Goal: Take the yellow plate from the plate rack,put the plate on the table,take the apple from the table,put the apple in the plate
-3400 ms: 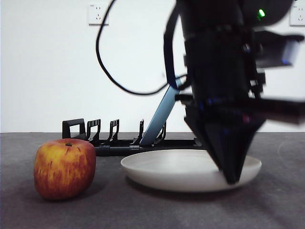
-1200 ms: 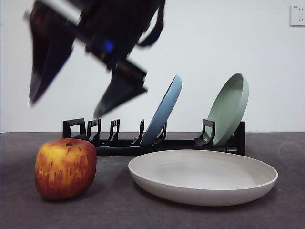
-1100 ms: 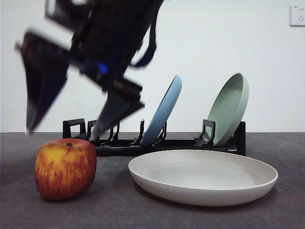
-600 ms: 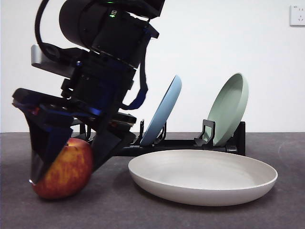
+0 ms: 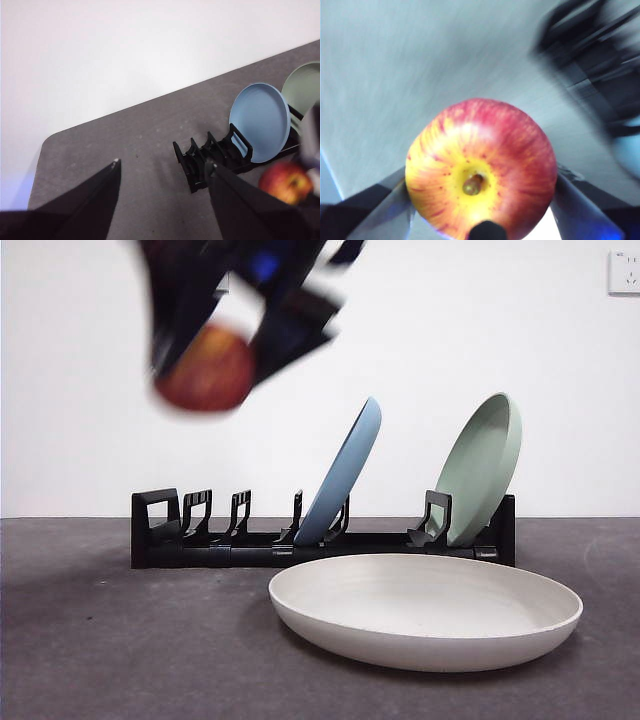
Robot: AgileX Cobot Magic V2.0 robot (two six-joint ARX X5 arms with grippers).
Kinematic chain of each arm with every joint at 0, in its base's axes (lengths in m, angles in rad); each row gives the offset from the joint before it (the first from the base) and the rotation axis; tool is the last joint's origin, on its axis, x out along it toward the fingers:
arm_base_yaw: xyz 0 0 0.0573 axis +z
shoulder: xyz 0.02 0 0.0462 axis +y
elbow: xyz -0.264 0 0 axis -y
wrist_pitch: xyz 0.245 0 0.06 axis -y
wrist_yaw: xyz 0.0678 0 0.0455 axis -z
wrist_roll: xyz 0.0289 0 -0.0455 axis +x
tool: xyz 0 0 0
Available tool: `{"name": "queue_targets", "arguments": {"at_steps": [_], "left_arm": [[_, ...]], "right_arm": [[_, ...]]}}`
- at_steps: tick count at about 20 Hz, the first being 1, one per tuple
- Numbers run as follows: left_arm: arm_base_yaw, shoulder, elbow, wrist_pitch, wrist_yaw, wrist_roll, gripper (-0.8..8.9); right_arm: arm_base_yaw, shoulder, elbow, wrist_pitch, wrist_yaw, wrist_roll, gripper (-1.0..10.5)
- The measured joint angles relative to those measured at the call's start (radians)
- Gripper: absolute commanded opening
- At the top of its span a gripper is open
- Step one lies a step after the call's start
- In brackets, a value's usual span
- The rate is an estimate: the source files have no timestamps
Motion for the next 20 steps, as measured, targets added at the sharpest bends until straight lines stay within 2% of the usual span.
{"name": "queue_targets", "arguments": {"at_steps": [8,11,14,17,20], "left_arm": [[0.000,0.071,0.000,0.006,0.000,0.000,2.80],[0.000,0.093,0.000,0.006,0.000,0.001,2.80],[0.000,0.109,0.000,0.006,0.000,0.001,2.80],[0.000,0.120,0.000,0.006,0.000,0.001,2.80],[0.000,0.121,0.000,0.006,0.000,0.001,2.80]], "right_arm": [[-0.200,-0.306,0.002,-0.328,0.003,0.000,-0.1],[-0.254,-0.345,0.002,-0.452,0.003,0.007,-0.1],[-0.277,-0.336,-0.002,-0.549,0.000,0.043,-0.1],[-0.278,-0.333,-0.046,-0.512,-0.018,0.069,-0.1],[-0.278,-0.332,-0.167,-0.382,-0.108,0.080,-0.1]]}}
